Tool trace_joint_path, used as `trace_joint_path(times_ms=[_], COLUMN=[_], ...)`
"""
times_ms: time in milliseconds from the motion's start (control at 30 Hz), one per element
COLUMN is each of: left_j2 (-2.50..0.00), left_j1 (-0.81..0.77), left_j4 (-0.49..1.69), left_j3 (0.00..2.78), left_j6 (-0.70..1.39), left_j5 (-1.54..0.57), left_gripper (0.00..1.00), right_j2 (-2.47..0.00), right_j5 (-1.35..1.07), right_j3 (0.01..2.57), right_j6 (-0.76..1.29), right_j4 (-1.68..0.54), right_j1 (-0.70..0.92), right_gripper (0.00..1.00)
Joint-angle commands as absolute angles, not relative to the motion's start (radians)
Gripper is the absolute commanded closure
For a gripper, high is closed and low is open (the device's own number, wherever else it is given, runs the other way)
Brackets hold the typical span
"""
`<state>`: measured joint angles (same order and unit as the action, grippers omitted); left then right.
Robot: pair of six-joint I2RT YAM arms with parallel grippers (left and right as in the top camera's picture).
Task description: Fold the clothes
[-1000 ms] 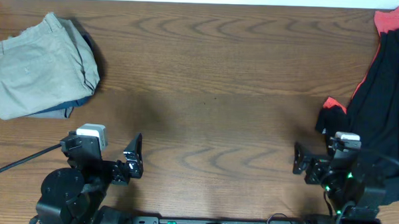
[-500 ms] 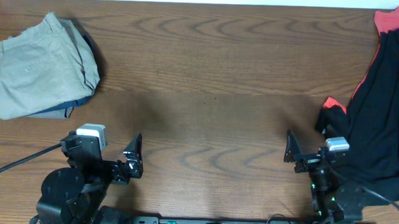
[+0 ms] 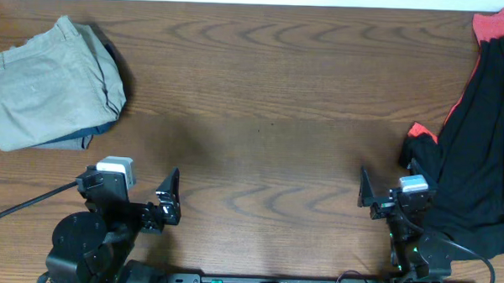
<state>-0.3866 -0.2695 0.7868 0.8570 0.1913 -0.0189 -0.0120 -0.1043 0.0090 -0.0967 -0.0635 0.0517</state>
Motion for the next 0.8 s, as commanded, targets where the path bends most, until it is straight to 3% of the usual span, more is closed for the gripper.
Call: trace_joint_path(times_ms=[0, 567, 767], left_j2=[-0.384, -0.384, -0.384], left_j1=[-0.272, -0.272, -0.271], left_j4=[0.784, 0.784, 0.784], left_j3=[0.855, 0.855, 0.855], left_j6=[0.204, 0.199, 0.117], left_j5=[-0.010, -0.007, 0.149], left_gripper=[0.02, 0.02, 0.02], right_j2=[-0.005, -0.005, -0.005], right_j5=[-0.109, -0.109, -0.109], right_j3=[0.006, 0.006, 0.006], right_j6=[-0.125, -0.125, -0.125], right_j4=[-0.065, -0.065, -0.065], right_j1=[0.059, 0.059, 0.059], right_gripper=[0.01, 0.01, 0.01])
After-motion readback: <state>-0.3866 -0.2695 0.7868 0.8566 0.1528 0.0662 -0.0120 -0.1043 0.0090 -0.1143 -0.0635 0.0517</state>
